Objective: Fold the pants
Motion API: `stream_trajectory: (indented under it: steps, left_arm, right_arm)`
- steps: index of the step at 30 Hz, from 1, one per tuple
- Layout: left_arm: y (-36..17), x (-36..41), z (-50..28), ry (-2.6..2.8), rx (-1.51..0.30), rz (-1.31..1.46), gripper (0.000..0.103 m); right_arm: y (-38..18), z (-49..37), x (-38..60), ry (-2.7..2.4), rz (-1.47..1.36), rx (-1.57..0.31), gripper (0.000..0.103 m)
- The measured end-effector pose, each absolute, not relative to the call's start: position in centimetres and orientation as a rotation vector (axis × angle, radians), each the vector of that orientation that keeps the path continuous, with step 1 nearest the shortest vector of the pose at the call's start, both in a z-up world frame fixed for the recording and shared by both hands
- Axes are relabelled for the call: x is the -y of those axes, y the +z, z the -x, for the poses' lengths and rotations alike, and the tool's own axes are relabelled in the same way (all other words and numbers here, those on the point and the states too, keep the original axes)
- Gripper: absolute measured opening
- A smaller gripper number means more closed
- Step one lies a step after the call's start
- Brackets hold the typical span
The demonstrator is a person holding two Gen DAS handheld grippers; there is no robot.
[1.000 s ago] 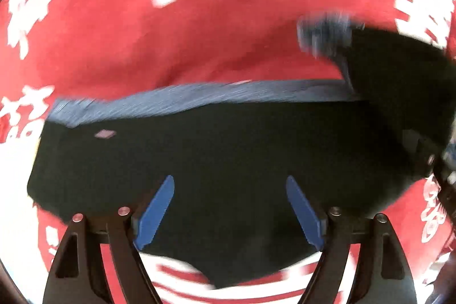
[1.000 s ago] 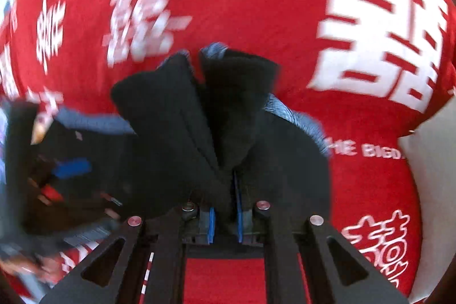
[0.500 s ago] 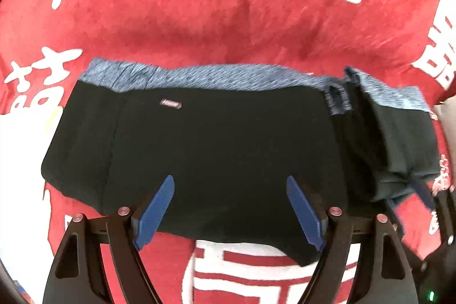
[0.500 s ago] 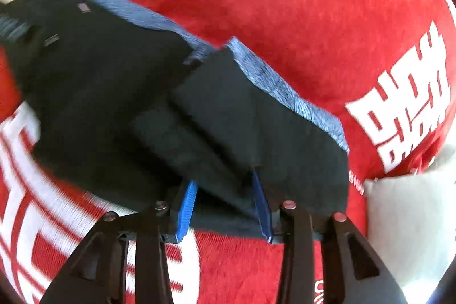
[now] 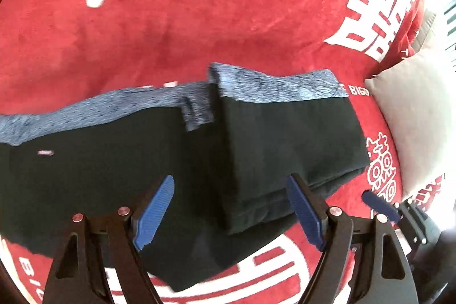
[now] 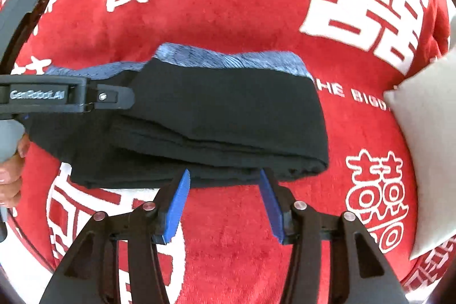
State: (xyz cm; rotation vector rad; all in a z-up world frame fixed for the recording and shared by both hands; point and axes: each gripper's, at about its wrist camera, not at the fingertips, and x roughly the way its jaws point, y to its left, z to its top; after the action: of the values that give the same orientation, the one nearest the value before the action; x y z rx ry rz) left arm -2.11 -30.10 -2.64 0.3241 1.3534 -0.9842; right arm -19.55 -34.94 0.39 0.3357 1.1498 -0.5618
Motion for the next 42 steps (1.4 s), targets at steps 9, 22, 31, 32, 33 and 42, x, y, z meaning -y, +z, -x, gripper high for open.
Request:
stream_trajectory:
  steps: [9,22,31,32,33,42]
  left_arm:
    - [-4.8,32.4,2.1,-1.006,-1.424,-0.394,0.025]
    - [-4.6,29.2,6.1,-0.989,-1.394,-0.436,0.005]
    - [-3.3,28.6,5.7,-0.885,-1.345,-0.364,0.064]
    - [-2.8,28.3,5.5,-0.872,-1.325,-0.349,0.072]
    - [-2.4,28.2,5.3,-0.868,-1.312,-0.347,0.072]
    - [1.0,33.1,4.0,-0.908,-1.238,-0.364,0.072]
  right_arm:
    - [-0.1,21.3,36.4,-0.562,-0.443,-1.134,0.055]
    - [-0.3,22.7,36.9,-0.504,-0.497,-1.183,0.040]
    - [0.6,20.7,36.9,-0.474,-0.338,-1.144,0.063]
    - [0.7,20.3,36.9,-0.476,-0.313,-1.148,0.063]
    - [0.8,20.1,37.1,-0.482,-0.296,-1.144,0.063]
    - [1.2,20.4,45.8,-0.625,-0.500,-1.098,0.028]
